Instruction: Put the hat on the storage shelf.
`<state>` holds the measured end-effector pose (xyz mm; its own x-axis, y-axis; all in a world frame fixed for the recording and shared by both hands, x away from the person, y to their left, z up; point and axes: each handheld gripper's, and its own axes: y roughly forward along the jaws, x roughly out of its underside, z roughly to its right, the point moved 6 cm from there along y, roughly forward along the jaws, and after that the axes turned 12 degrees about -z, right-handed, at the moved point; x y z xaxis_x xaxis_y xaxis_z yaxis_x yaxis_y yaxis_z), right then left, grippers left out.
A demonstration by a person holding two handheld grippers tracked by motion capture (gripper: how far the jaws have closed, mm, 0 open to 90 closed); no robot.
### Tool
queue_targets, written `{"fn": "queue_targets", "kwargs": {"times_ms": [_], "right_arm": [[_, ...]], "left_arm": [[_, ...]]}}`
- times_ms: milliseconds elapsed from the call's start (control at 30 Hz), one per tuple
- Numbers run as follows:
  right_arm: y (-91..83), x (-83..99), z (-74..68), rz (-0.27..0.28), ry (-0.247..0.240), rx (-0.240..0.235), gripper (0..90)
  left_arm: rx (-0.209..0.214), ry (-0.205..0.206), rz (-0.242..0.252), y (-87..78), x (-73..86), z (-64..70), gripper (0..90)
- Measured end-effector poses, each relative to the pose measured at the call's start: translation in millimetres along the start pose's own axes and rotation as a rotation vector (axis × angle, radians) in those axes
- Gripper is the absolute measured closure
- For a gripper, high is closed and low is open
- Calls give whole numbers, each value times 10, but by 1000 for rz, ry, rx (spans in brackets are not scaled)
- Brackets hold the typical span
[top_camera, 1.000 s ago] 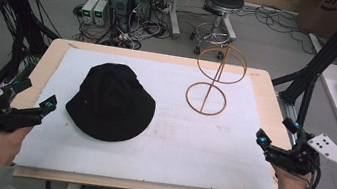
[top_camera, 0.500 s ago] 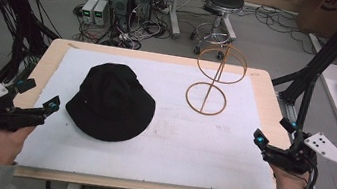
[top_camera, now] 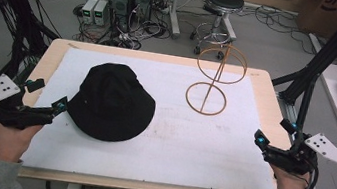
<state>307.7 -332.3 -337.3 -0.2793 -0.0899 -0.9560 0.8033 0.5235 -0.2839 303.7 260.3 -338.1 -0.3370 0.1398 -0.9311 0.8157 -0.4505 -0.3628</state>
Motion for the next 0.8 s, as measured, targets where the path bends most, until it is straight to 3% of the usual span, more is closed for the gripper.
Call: {"fn": "queue_targets", "kwargs": {"times_ms": [267,800], "right_arm": [[41,51,27,-22,16,-7,12],[130,100,38,-58,8,-15,12]], "left_arm": [[23,9,-14,116,-39,26,63],[62,35,-40,273,-216,-45,63]]}}
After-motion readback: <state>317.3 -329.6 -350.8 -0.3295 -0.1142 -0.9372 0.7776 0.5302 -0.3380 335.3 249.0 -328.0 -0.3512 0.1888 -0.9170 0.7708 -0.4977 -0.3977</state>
